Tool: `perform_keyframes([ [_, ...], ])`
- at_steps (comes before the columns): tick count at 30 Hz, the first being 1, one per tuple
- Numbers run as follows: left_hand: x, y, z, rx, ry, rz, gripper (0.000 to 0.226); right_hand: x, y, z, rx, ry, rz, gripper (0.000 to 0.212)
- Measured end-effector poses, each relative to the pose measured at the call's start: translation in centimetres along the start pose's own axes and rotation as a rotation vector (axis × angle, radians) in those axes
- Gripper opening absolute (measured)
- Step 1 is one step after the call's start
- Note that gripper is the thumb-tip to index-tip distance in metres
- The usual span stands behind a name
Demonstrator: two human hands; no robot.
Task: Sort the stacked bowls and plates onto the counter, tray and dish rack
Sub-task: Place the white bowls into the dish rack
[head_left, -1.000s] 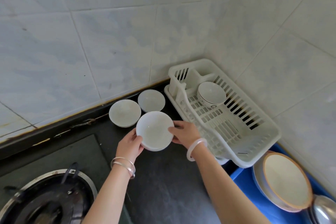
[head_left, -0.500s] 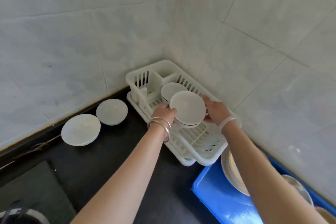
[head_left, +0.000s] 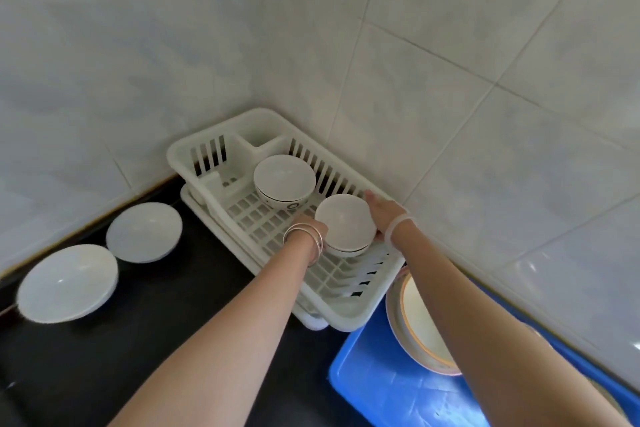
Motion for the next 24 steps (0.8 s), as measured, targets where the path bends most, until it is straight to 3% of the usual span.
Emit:
perform_keyframes([
  [5,1.2,-0.5,-0.2,0.061,0.013,-0.004,0.035,0.7,-0.4,-0.3,-0.112,0.0,0.006,0.072],
  [12,1.5,-0.3,-0.8,0.048,0.01,-0.018,0.036,1.6,-0.6,0.5,-0.186,-0.015,-0.015,0.059],
  [19,1.2,-0.6,-0.8,-0.017,-0.022,-0.054,0.039,1.2,-0.4,1.2,-0.554,0.103,0.159,0.051],
  [24,0.7,-0.4,-0.6,-0.005,-0.047,-0.081,0.042,0.3,-0.4,1.1,-0.572,0.116,0.18,0.052],
])
Point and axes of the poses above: each hand's wrist, its own x-axis towards the middle knuckle, its own y-axis out of the back of the hand, z = x × y, the point moved 2 cm from there along x, towards the middle knuckle, and after that the axes turned 12 degrees about -y, right-handed, at the moved point
